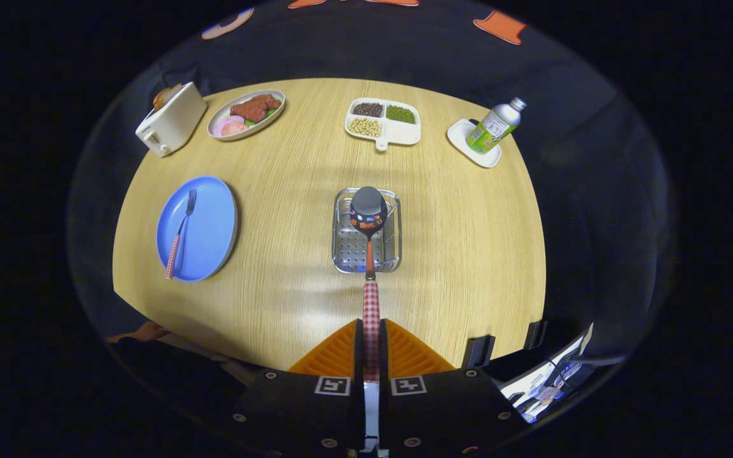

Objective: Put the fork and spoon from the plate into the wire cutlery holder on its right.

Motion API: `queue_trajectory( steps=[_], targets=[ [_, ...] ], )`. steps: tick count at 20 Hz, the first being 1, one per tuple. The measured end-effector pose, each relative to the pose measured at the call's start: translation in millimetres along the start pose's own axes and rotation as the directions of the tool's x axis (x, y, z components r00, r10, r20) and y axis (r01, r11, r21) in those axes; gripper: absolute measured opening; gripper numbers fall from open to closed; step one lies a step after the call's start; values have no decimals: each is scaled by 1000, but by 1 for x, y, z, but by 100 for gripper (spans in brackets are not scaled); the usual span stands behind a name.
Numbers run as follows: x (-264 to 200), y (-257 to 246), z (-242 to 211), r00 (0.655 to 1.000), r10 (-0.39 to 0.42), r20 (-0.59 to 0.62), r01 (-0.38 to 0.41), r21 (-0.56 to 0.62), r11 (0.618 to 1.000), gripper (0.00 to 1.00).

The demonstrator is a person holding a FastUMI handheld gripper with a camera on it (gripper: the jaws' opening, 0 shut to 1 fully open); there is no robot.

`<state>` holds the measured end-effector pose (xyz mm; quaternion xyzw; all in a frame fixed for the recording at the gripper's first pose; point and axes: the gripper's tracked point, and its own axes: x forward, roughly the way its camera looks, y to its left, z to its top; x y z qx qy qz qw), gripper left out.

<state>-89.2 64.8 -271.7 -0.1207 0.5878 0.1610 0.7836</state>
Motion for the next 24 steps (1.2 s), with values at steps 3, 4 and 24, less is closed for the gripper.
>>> queue_trajectory(
  steps=[3, 4, 24],
  targets=[
    [6, 0, 1, 998, 23, -61, -23, -3, 1000, 10],
    [8, 0, 2, 996, 31, -80, -31, -1, 1000, 10],
    [18, -1, 49, 966, 115, -233, -112, 29, 993, 14]
  ],
)
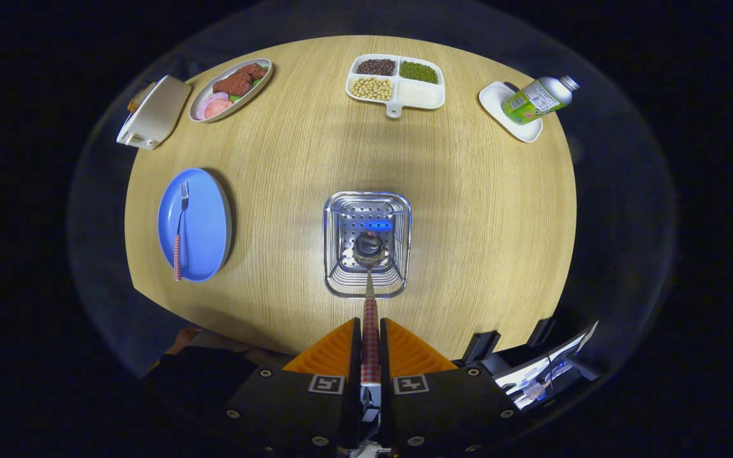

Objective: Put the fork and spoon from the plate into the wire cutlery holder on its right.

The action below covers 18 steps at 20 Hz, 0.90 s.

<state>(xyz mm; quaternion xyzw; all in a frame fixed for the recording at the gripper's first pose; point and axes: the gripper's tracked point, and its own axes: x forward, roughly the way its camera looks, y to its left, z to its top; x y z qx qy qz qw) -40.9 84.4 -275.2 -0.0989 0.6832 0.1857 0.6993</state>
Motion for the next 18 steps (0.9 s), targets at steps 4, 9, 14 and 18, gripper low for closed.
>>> queue_trajectory(
  steps=[4, 9, 14, 18],
  targets=[
    [-4, 2, 24, 995, 17, 98, -24, 67, 997, 15],
    [-11, 2, 35, 984, 28, 177, -47, 110, 993, 14],
    [-8, 5, 37, 976, 18, 215, -44, 119, 992, 16],
    [-9, 13, 43, 958, -8, 286, -21, 96, 995, 18]
  ],
)
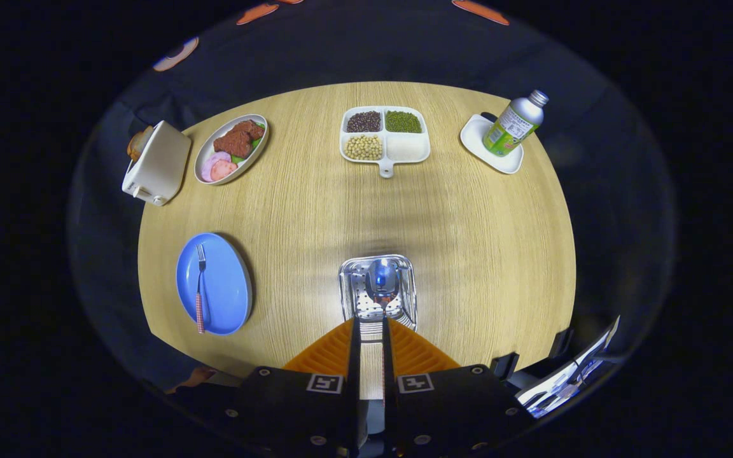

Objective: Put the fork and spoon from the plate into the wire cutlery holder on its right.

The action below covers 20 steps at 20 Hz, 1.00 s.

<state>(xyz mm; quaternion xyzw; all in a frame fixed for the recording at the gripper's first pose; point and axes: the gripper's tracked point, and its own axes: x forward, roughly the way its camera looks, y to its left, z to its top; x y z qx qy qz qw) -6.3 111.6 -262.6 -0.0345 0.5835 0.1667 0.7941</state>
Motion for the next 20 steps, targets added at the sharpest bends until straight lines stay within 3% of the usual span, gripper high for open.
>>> queue_trajectory(
  steps=[2, 4, 7, 9, 12, 20],
  targets=[
    [-4, 17, 1, 997, 14, 71, -12, -23, 1000, 20],
    [-16, 34, 14, 990, 32, 139, -26, -48, 999, 34],
    [-26, 72, 17, 977, 79, 200, -64, -77, 995, 65],
    [-26, 100, 18, 968, 111, 226, -93, -87, 992, 80],
    [-24, 133, 14, 958, 131, 255, -109, -98, 989, 87],
    [-1, 216, -5, 943, 164, 288, -125, -150, 981, 88]
  ],
)
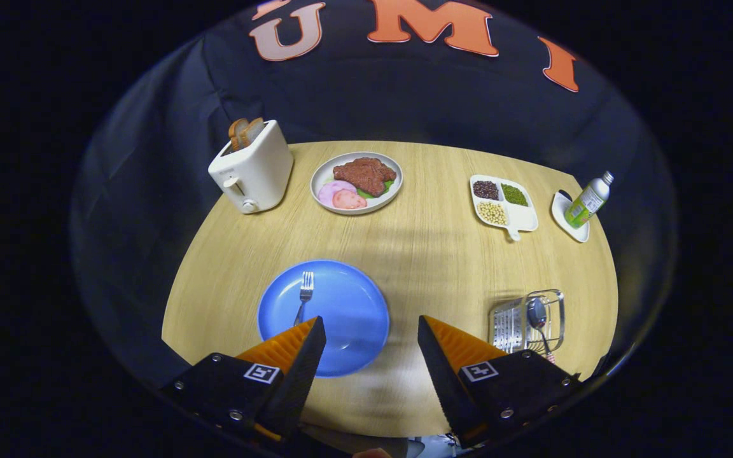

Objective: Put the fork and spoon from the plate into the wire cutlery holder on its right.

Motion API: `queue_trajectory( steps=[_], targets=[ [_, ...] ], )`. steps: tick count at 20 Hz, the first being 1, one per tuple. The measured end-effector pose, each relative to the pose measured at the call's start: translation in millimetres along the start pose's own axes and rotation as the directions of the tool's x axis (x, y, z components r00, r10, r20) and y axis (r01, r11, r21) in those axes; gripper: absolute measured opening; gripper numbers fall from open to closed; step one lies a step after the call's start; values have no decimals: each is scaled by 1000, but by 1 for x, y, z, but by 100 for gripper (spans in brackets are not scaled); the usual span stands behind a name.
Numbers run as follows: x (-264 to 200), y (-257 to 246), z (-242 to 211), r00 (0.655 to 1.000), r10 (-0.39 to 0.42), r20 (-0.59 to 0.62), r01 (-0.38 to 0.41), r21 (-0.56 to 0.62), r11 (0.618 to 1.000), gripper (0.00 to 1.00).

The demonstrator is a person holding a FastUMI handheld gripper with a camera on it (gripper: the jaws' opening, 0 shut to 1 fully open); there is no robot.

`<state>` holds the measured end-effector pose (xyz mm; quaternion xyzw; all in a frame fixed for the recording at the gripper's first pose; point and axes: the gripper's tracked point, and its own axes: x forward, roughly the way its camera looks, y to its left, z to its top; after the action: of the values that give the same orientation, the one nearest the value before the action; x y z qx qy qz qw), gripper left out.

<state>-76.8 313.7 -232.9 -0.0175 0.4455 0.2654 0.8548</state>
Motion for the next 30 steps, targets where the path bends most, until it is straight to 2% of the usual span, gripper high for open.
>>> queue_trajectory(
  steps=[4, 9, 14, 18, 19, 22, 23, 26, 27, 30],
  targets=[
    [16, 44, -23, 998, 44, -44, -43, 5, 999, 88],
    [41, 77, -51, 994, 63, -94, -61, 19, 998, 88],
    [67, 87, -70, 991, 39, -124, -38, 16, 999, 84],
    [78, 85, -88, 988, 11, -156, -9, 15, 1000, 71],
    [80, 84, -91, 987, 4, -160, -3, 7, 1000, 63],
    [84, 78, -100, 986, -21, -166, 19, -15, 1000, 49],
    [85, 77, -101, 986, -20, -166, 18, -17, 1000, 41],
    [87, 81, -105, 984, 26, -177, -29, -17, 999, 26],
    [88, 79, -103, 986, 16, -168, -19, -20, 1000, 17],
    [79, 78, -94, 987, 50, -151, -52, -10, 999, 11]
  ],
)
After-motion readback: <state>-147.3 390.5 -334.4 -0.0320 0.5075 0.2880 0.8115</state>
